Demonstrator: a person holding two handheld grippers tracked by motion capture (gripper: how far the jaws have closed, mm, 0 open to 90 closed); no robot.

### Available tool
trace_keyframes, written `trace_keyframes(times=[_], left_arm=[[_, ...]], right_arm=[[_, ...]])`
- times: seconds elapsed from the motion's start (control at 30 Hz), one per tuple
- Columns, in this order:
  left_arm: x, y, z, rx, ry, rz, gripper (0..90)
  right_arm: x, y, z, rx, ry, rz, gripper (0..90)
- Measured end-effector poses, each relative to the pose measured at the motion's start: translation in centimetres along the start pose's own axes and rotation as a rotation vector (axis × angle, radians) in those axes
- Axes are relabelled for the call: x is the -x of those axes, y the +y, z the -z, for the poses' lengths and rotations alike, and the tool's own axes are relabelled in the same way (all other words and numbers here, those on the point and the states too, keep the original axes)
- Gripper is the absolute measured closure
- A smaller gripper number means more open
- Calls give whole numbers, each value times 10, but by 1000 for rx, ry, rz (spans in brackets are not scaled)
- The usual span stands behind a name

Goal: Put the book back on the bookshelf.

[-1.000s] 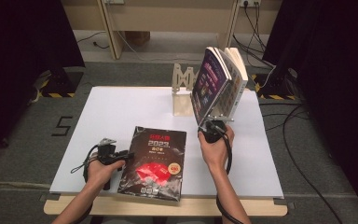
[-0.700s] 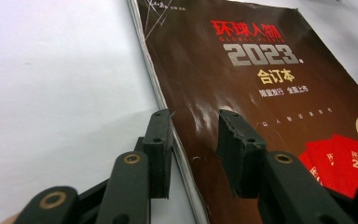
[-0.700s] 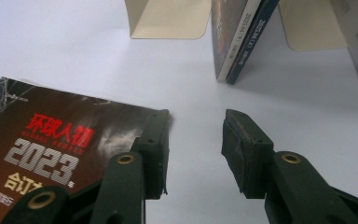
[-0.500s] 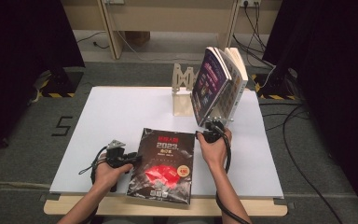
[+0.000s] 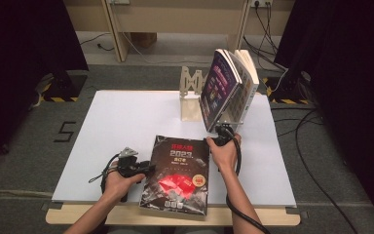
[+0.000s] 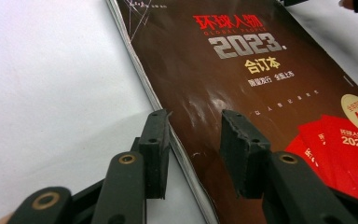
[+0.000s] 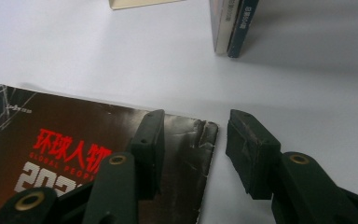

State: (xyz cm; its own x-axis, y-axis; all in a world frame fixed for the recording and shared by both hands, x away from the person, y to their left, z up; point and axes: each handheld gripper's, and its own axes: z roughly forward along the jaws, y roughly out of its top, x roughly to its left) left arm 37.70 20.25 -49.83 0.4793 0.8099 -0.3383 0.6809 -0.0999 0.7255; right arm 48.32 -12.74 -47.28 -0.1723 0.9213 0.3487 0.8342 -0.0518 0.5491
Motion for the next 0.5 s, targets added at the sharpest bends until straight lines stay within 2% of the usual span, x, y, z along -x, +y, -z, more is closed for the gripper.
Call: trace_keyframes(times=[0.03,0.1,0.13,0.17,0.27,0.5], left_arm=[[0,0,0,0,-5,8,608],[0,0,1,-3,-8,13,597],[1,0,2,-6,-6,5,594],[2,-1,2,-6,-2,-5,593],[3,-2,3,-9,4,-19,596],[4,-3,5,-18,-2,-22,594]], right_arm=[[1,0,-1,0,0,16,566],[-2,2,-2,0,-6,6,562],[-1,3,-2,3,-4,28,556],[-3,4,-3,2,-5,10,553],[-2,5,-8,7,-9,33,551],[-3,4,-11,23,6,3,569]])
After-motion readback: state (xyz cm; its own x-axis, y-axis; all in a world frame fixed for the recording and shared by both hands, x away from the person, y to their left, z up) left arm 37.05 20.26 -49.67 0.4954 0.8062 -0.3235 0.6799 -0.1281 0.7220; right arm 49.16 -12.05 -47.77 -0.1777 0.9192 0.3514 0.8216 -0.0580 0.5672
